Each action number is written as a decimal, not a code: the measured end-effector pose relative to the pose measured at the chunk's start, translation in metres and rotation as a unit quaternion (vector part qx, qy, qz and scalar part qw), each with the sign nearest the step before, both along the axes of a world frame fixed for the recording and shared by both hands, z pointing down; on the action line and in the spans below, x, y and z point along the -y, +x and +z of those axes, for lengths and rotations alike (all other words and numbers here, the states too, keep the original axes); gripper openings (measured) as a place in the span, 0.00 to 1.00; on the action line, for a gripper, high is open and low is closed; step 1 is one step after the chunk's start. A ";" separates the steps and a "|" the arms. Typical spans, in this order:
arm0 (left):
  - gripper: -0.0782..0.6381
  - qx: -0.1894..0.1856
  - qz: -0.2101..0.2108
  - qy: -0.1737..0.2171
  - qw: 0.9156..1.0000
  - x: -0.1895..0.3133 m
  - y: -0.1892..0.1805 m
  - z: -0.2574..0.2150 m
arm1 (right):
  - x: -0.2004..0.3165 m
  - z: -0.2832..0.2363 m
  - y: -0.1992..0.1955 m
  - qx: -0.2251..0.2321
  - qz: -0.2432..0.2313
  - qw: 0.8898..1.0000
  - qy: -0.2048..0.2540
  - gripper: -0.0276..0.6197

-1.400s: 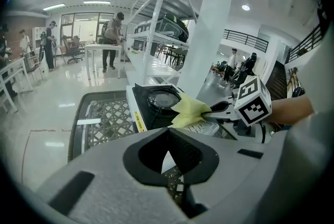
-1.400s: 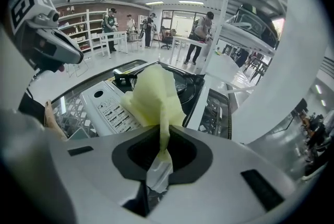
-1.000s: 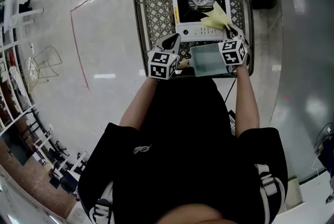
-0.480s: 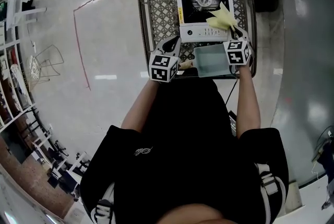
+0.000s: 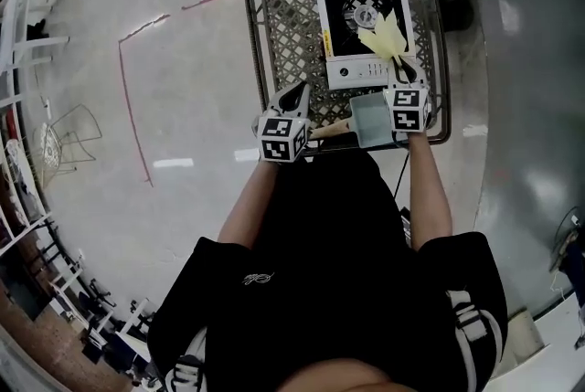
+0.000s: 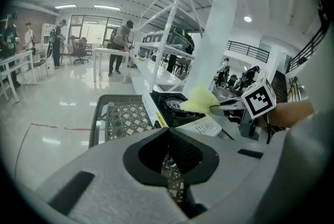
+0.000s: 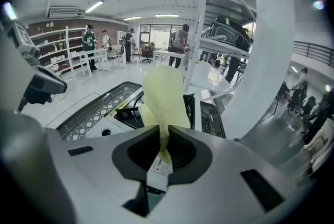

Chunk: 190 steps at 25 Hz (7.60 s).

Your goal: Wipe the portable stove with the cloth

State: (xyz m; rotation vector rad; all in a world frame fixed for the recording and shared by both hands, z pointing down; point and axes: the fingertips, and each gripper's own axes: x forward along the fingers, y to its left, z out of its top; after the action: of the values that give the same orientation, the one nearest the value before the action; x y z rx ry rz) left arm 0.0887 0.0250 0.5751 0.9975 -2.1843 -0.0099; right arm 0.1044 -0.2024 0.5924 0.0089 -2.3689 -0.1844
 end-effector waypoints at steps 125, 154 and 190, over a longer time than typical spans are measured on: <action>0.13 -0.038 0.518 -0.026 0.854 0.145 -0.176 0.037 | 0.107 0.042 -0.073 -0.019 0.454 0.891 -0.005 0.09; 0.13 -0.036 0.415 0.025 0.909 0.091 -0.283 0.003 | -0.064 -0.017 -0.268 0.011 0.204 0.979 -0.001 0.09; 0.13 -0.068 0.415 0.005 0.907 0.138 -0.308 0.037 | 0.001 0.056 -0.282 -0.115 0.203 0.972 0.032 0.09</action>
State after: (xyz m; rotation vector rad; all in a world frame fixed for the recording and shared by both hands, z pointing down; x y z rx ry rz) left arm -0.2197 -0.1131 0.6121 1.7961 -1.4868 0.2962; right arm -0.1777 -0.2036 0.6486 0.4757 -2.0763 -0.0590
